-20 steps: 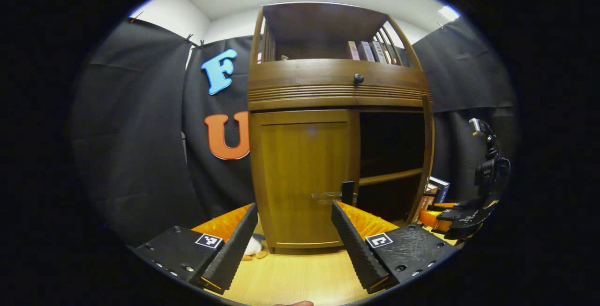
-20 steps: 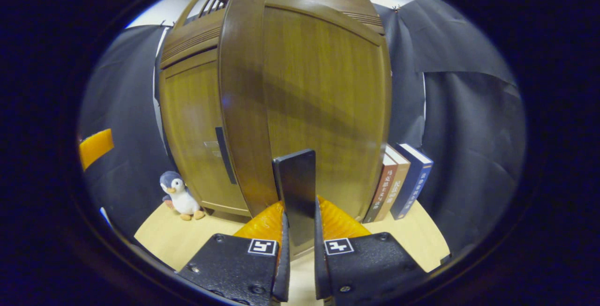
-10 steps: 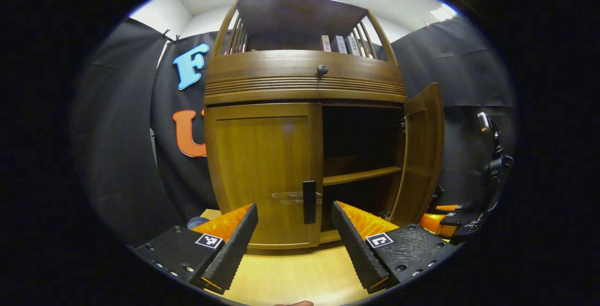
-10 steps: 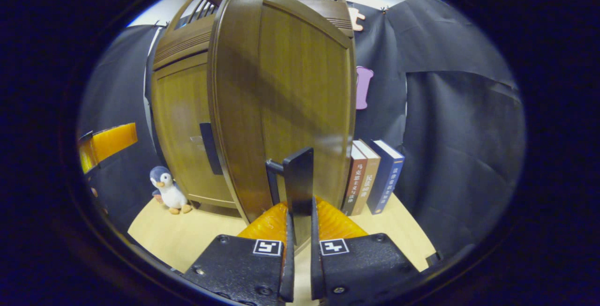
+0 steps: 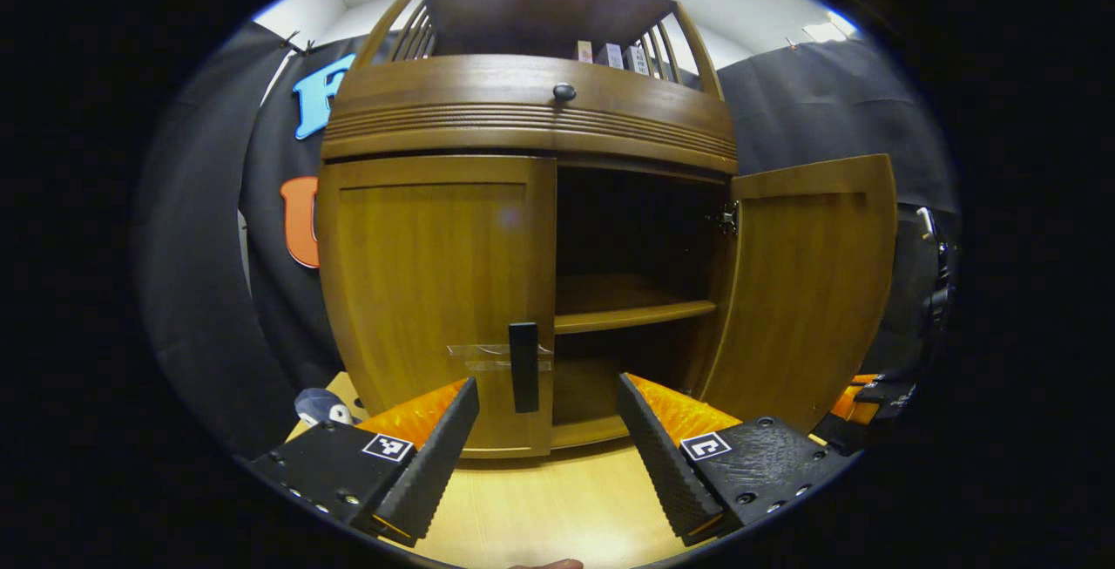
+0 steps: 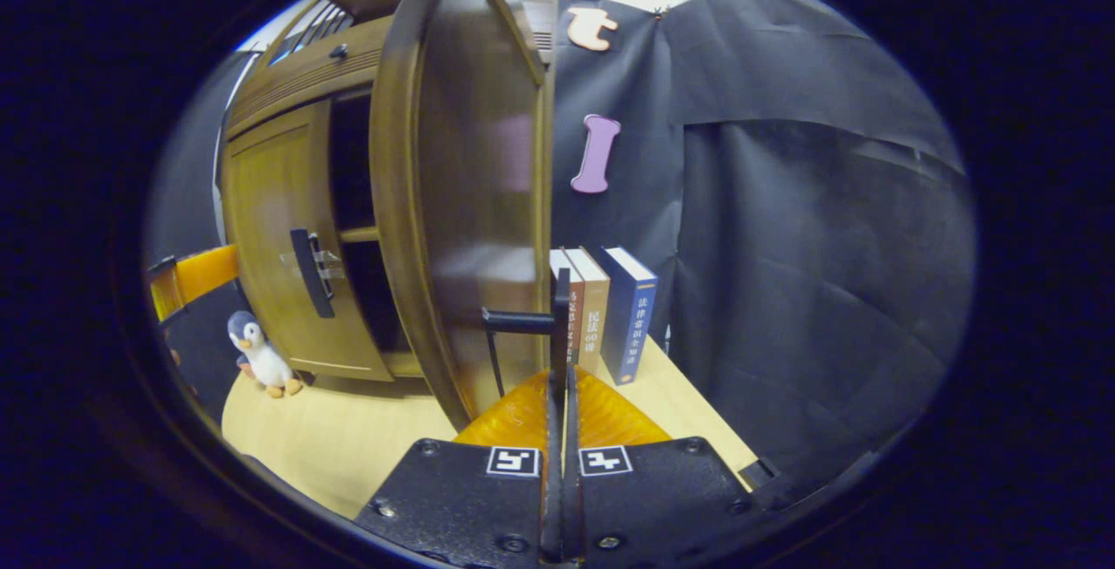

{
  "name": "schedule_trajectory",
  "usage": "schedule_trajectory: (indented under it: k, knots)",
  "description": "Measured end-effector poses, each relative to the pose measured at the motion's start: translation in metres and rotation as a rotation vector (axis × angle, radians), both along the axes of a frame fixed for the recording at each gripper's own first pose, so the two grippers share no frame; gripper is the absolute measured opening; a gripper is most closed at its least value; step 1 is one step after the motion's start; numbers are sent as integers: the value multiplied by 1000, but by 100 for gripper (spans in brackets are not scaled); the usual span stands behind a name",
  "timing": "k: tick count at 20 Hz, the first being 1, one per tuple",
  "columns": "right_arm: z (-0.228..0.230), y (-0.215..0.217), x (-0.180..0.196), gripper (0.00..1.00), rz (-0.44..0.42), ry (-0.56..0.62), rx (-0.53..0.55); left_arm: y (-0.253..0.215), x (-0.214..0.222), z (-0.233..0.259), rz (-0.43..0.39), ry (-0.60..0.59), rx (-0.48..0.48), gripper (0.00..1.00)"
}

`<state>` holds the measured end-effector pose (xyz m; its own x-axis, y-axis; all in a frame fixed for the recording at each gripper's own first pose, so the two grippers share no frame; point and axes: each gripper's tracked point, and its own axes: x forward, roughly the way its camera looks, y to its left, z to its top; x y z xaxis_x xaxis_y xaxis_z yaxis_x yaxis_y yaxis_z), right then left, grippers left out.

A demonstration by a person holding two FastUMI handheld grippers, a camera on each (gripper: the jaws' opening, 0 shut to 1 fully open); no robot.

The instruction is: Open the right door of the double-door shoe cabinet with the right hand, and open the left door with the left hand.

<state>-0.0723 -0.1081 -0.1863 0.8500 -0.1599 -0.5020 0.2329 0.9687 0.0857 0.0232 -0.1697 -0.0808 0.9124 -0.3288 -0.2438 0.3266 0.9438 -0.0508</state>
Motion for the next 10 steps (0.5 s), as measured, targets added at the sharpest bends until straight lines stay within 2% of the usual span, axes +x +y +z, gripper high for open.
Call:
schedule_trajectory:
  k: [1, 2, 6, 10]
  knots:
    - [-2, -4, 1, 4, -3, -1, 19, -4, 1, -1, -9, 2, 0, 100]
    - [-2, -5, 1, 4, -3, -2, 27, -7, 3, -2, -15, 7, 0, 96]
    - [4, -27, -16, 4, -18, -12, -9, -19, 9, -9, -34, 22, 0, 96]
    - [5, -58, -24, 4, -80, -28, -26, -22, 21, -17, -38, 24, 26, 96]
